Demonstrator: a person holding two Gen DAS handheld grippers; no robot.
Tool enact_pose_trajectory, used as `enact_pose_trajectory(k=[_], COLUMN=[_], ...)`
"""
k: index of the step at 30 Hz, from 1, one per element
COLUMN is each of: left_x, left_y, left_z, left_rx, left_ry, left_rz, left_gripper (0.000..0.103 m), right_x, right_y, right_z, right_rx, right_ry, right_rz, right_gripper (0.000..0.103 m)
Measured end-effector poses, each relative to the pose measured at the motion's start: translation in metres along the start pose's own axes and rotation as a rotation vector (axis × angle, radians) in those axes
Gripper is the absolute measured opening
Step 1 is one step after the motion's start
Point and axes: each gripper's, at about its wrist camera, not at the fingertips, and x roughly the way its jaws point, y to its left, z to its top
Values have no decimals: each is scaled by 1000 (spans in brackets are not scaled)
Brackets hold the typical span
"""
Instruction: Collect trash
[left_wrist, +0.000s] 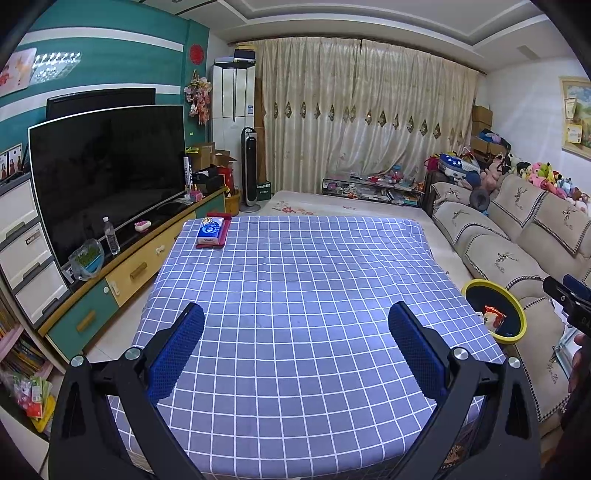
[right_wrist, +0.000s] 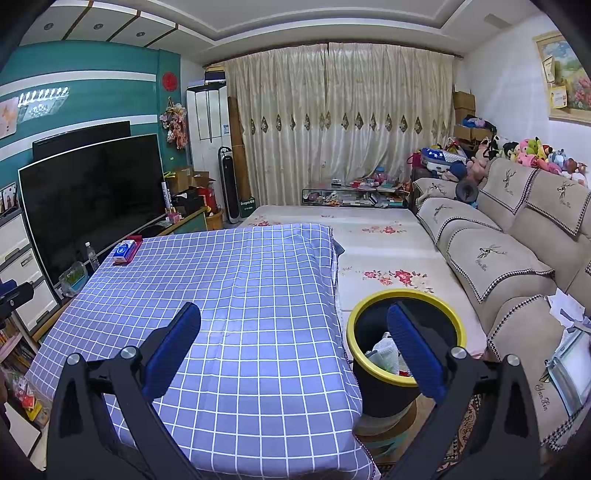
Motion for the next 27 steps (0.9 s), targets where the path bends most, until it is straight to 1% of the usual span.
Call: enact_pose_trajectory(k=[27], left_x=[3], left_y=[1], left_z=[3], left_rx=[4], left_ry=[19], left_rz=[-7], left_gripper=[98], right_x=[8], right_y=[0], right_z=[-7], right_rx=[4], right_ry=[13], right_rz=[4], right_gripper=[96])
